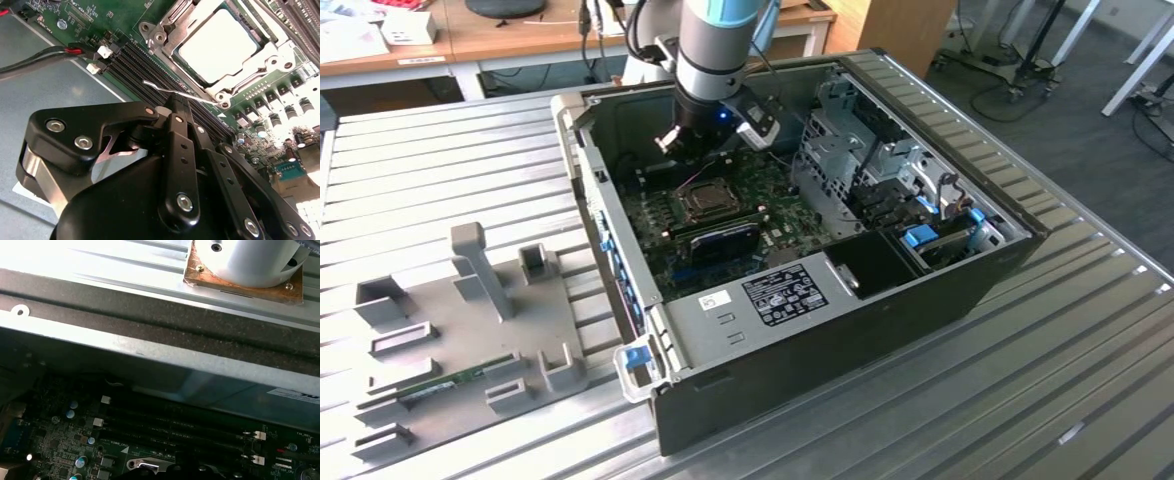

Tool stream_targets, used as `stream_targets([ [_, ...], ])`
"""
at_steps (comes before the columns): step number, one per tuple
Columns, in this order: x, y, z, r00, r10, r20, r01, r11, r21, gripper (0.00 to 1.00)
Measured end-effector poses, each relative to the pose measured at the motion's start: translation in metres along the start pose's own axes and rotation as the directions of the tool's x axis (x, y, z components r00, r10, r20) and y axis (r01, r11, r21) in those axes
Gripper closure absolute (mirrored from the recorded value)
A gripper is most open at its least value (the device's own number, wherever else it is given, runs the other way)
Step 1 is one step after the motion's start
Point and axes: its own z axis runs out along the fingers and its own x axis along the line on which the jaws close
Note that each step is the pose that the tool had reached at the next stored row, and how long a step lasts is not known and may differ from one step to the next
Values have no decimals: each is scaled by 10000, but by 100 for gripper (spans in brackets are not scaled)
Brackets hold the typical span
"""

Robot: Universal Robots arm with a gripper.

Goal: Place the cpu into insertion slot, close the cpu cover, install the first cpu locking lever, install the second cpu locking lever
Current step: 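Install the first cpu locking lever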

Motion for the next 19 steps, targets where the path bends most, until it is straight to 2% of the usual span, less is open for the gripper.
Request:
stream_targets([
  [19,-33,-38,97,10000,0,-1,0,10000,0,90],
])
